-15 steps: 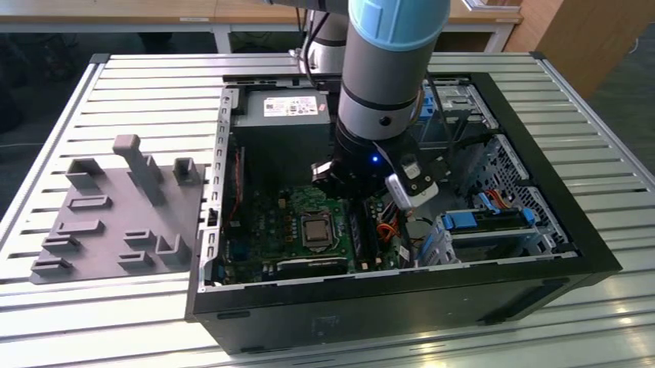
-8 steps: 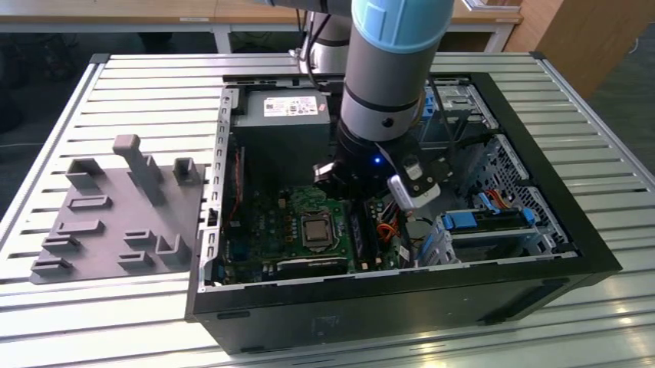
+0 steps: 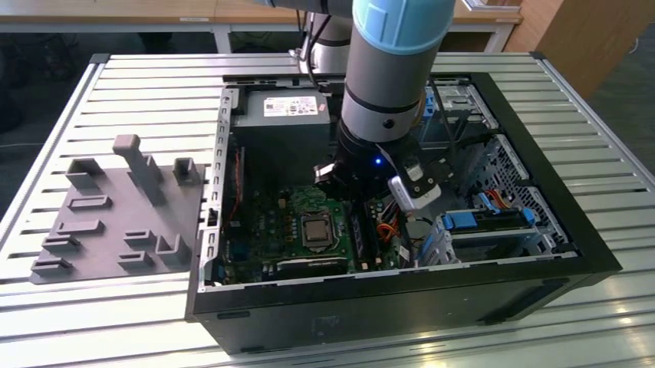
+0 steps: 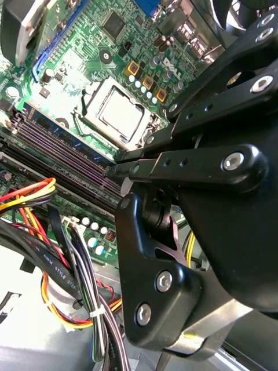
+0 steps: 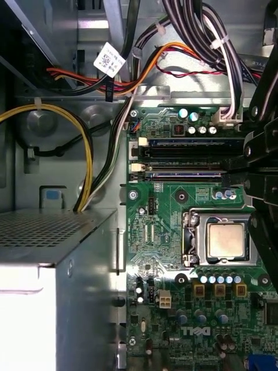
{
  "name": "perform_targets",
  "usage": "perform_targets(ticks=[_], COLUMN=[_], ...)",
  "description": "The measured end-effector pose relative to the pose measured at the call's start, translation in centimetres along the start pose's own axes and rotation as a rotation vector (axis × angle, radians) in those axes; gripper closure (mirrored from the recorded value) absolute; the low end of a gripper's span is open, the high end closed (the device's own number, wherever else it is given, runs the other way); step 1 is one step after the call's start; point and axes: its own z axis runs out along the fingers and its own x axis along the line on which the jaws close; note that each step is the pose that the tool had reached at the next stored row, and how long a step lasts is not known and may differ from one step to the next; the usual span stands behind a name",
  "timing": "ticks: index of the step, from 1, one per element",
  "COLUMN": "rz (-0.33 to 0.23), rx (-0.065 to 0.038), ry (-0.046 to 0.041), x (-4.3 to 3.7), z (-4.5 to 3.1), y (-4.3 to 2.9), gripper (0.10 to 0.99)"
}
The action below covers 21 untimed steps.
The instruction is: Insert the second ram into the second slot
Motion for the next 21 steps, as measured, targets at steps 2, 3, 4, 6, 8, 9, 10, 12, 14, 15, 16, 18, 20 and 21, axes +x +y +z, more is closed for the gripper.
perform_targets(ticks=[2, 3, 4, 6, 8, 9, 10, 12, 14, 15, 16, 18, 20, 21], rz=[0.000, 0.000, 0.000, 0.000, 0.000, 0.000, 0.000, 0.000, 0.000, 0.000, 0.000, 0.000, 0.000, 0.000], rx=[0.000, 0.000, 0.000, 0.000, 0.000, 0.000, 0.000, 0.000, 0.000, 0.000, 0.000, 0.000, 0.000, 0.001], ry=[0.0000, 0.0000, 0.0000, 0.0000, 0.0000, 0.0000, 0.0000, 0.0000, 0.0000, 0.0000, 0.0000, 0.0000, 0.0000, 0.0000], x=[-0.02, -0.05, -0.08, -0.17, -0.25, -0.29, -0.30, -0.35, -0.39, -0.40, -0.42, -0.46, -0.49, -0.49], z=[0.05, 0.09, 0.12, 0.20, 0.30, 0.35, 0.39, 0.44, 0.47, 0.49, 0.50, 0.53, 0.55, 0.58], y=[-0.01, -0.01, -0.01, -0.01, -0.01, -0.01, -0.02, -0.02, -0.02, -0.02, -0.02, -0.02, -0.02, -0.02], gripper=[0.949, 0.949, 0.949, 0.949, 0.949, 0.949, 0.949, 0.949, 0.949, 0.949, 0.949, 0.949, 0.949, 0.949])
